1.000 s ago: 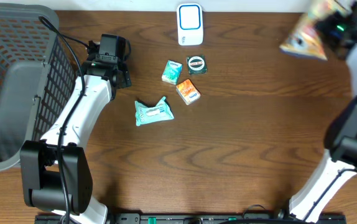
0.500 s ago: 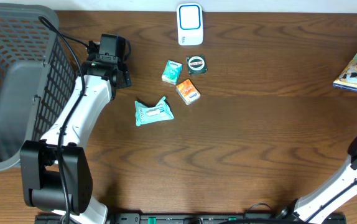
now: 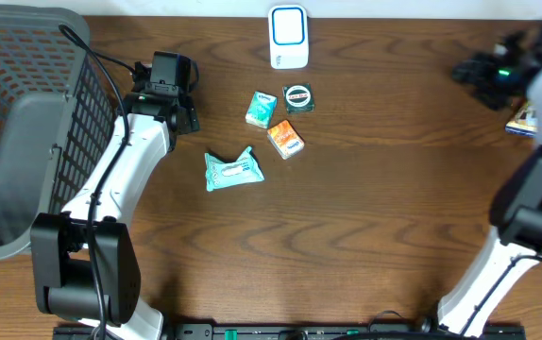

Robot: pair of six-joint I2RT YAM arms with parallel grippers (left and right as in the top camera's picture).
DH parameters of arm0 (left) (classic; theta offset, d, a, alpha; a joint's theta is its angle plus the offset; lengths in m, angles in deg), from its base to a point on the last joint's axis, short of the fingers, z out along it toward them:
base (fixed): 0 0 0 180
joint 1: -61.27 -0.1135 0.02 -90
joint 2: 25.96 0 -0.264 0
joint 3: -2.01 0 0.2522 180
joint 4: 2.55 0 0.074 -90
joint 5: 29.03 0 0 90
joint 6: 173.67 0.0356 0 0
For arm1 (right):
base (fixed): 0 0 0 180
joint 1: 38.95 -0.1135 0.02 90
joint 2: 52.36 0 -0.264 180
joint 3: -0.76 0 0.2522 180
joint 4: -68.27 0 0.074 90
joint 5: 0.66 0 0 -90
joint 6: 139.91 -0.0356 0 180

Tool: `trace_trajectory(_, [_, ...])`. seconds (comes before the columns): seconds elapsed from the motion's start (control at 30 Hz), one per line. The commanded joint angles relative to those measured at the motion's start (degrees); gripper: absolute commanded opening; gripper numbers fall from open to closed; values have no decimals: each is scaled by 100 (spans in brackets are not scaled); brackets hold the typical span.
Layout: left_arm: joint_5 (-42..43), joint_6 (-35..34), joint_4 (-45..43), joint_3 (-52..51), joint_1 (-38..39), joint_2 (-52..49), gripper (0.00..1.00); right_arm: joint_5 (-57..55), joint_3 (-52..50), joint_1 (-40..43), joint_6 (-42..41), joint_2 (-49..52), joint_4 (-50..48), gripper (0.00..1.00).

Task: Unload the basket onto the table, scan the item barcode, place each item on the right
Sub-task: 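Reach the right gripper to the green Zam-Buk tin and grasp it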

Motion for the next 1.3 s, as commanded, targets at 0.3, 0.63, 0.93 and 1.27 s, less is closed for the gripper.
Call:
trace_trajectory(0.3, [-76,31,17,70,-4,24,98,-1019,-7,-2437,485,273,-955,89])
trace_trajectory(0.63, [-76,31,17,70,-4,24,98,-1757,-7,-3434,310,778,-1672,92])
trace_trajectory(0.93, [-76,31,17,68,-4,24,98,-2806,-7,-4000,310,872,-1582,90])
trace_trajectory(1.27, [-76,31,17,70,-4,24,98,-3486,-114,-4083,308,977,-1467,81])
